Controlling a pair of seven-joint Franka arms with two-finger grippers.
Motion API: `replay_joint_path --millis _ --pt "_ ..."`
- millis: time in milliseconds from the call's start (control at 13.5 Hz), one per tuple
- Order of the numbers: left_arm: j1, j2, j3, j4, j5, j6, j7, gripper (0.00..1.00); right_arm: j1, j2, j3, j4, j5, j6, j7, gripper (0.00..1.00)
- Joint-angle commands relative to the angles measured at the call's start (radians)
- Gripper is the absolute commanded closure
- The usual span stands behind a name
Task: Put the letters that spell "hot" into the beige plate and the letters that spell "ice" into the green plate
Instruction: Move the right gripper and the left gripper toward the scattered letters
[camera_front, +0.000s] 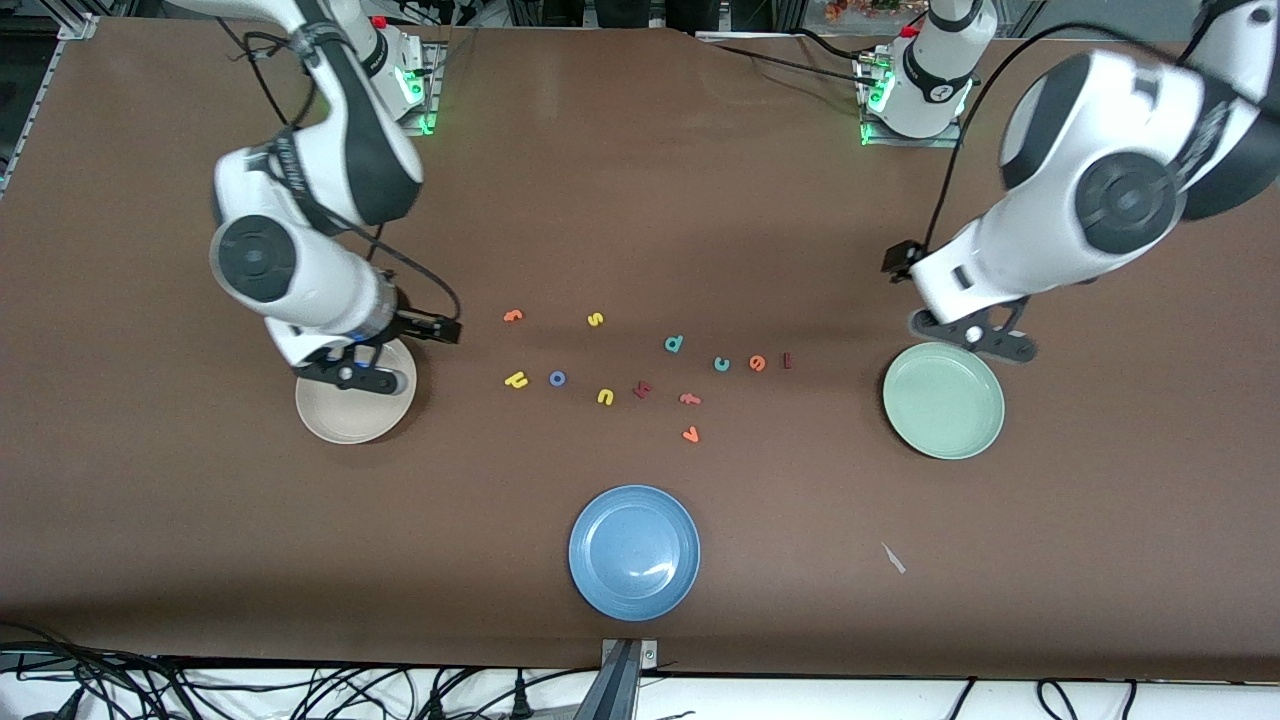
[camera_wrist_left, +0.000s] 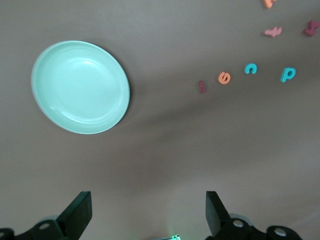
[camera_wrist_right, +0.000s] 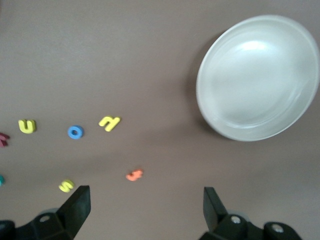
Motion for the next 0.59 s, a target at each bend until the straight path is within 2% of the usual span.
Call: replay_joint_path --millis 0,223,520 --pt "-0.061 0.172 0.004 0.129 0.01 0.003 0.012 0.0 0.068 0.049 -0.008 -0.02 0.0 0.107 0.25 0.0" --pt "-0.088 0.243 0.001 0.142 0.009 0.132 0.021 0.0 0.101 0.087 -0.008 -0.02 0.001 0.197 0.414 0.0" --pt "-0.128 0.301 -0.014 0.14 0.0 0.253 0.025 0.0 0.082 0.125 -0.014 -0.017 0.009 0.209 0.422 0.0"
